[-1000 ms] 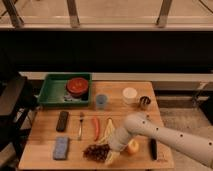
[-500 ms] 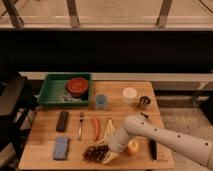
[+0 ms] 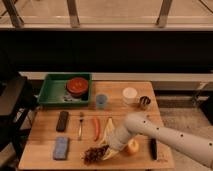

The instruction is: Place grapes in paper cup

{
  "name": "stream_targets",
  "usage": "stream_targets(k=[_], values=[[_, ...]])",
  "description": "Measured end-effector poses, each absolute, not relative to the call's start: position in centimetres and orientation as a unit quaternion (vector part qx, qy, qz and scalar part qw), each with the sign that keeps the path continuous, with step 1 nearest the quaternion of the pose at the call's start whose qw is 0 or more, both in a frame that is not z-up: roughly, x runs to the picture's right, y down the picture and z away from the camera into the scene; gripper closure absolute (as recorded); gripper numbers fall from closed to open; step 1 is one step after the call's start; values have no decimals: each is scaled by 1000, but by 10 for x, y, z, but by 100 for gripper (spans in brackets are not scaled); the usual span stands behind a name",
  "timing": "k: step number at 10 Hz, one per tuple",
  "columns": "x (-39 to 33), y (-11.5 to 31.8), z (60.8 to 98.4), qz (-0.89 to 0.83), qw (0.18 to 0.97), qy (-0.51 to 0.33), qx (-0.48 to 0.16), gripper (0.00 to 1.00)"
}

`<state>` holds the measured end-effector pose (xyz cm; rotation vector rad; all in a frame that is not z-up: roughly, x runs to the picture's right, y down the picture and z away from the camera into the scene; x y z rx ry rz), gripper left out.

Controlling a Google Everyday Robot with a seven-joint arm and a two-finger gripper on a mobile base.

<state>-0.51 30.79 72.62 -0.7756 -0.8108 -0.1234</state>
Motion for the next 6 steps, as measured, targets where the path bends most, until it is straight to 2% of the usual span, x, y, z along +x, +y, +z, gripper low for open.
stream_targets(k=[3,6], values=[[9,251,702,-51,858,-383,-340,100],[42,185,718,-28,877,-363,-314,100]])
